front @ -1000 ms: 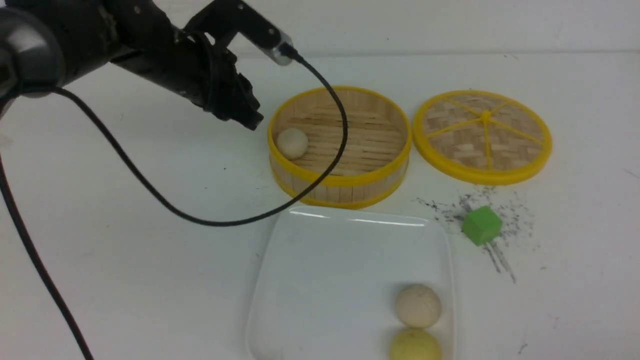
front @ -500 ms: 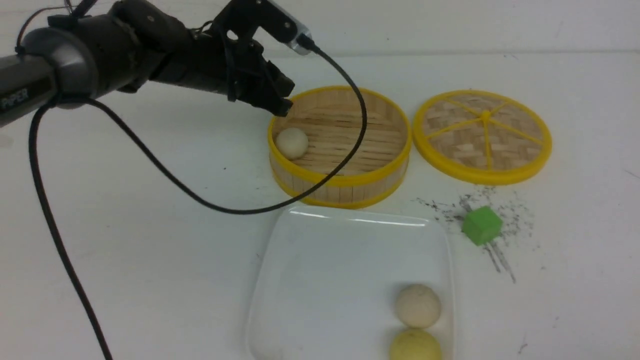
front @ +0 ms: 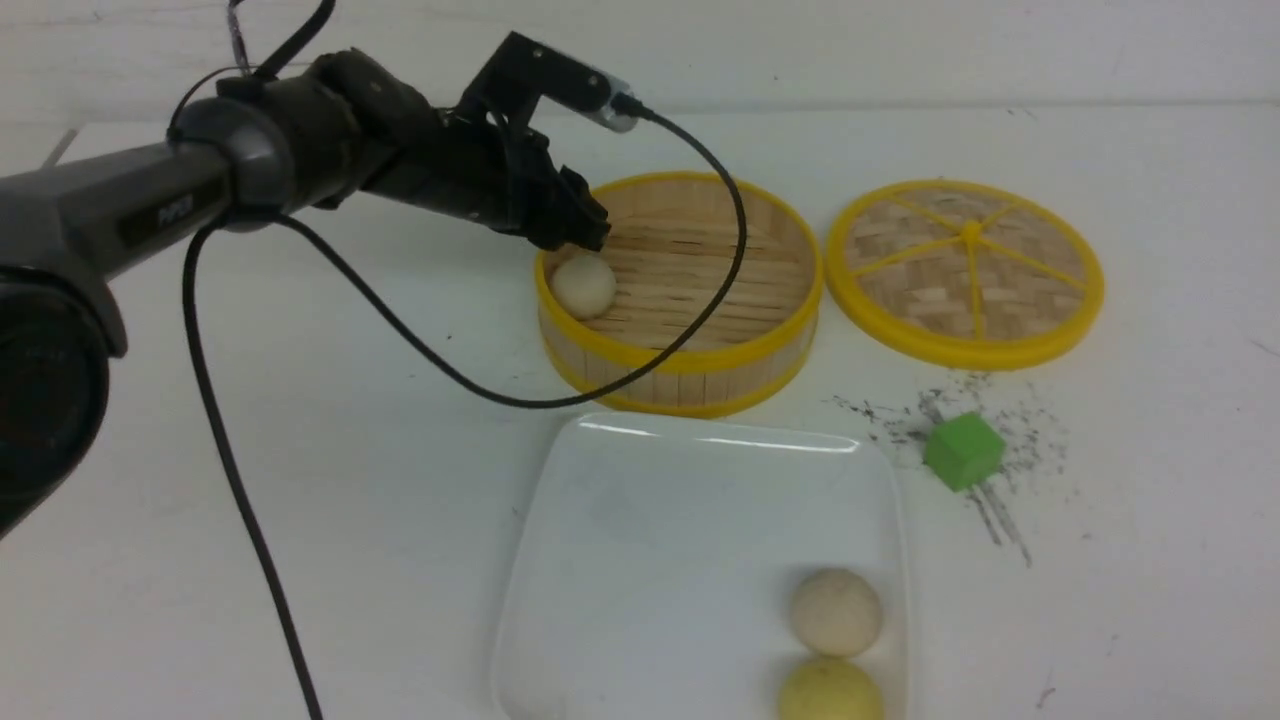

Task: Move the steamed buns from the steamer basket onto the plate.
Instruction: Use the left arm to grab the steamed stuffed bun that is closest to it

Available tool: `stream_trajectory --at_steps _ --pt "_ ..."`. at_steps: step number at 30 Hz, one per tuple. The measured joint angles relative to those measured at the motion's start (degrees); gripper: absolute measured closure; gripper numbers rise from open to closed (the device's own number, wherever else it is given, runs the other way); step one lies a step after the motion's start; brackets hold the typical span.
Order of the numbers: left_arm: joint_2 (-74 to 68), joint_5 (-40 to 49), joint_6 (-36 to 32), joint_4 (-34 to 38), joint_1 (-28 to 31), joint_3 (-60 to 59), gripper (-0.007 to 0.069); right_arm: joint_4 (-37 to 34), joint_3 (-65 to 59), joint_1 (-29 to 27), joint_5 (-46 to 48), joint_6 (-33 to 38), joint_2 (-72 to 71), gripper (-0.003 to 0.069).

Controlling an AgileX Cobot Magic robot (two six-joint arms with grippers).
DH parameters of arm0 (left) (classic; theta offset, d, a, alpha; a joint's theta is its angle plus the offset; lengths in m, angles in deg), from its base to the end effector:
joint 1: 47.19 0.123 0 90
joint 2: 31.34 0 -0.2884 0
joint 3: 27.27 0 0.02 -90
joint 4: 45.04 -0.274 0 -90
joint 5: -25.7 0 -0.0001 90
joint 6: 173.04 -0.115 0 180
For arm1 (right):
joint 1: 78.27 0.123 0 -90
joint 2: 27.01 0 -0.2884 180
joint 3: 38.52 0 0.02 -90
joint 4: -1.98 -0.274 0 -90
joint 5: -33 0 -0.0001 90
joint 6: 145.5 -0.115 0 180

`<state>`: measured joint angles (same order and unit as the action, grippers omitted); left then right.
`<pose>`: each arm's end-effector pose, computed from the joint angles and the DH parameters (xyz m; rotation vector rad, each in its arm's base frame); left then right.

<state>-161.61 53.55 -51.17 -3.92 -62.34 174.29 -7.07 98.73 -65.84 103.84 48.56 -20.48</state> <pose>0.5077 -0.1741 0.2031 0.8429 2.0898 -0.3053 0.0028 0.0181 0.2929 -0.5137 2.0266 0.1704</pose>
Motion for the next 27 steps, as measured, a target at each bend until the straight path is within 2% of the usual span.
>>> stream_trajectory --at_steps 4,8,17,27 --pt "-0.28 4.33 7.39 -9.74 0.00 0.49 0.0338 0.17 0.00 0.00 0.14 -0.05 0.00 0.0097" --pt "-0.32 6.44 10.48 -13.88 0.00 0.67 0.0338 0.39 0.00 0.00 0.14 -0.05 0.00 0.0097" --pt "-0.32 6.76 10.09 -14.18 0.00 0.67 0.0340 0.39 0.00 0.00 0.21 -0.05 0.00 0.0097" --pt "-0.43 7.95 4.27 -10.23 -1.38 0.67 0.0340 0.41 0.00 0.00 0.34 -0.05 0.00 0.0097"
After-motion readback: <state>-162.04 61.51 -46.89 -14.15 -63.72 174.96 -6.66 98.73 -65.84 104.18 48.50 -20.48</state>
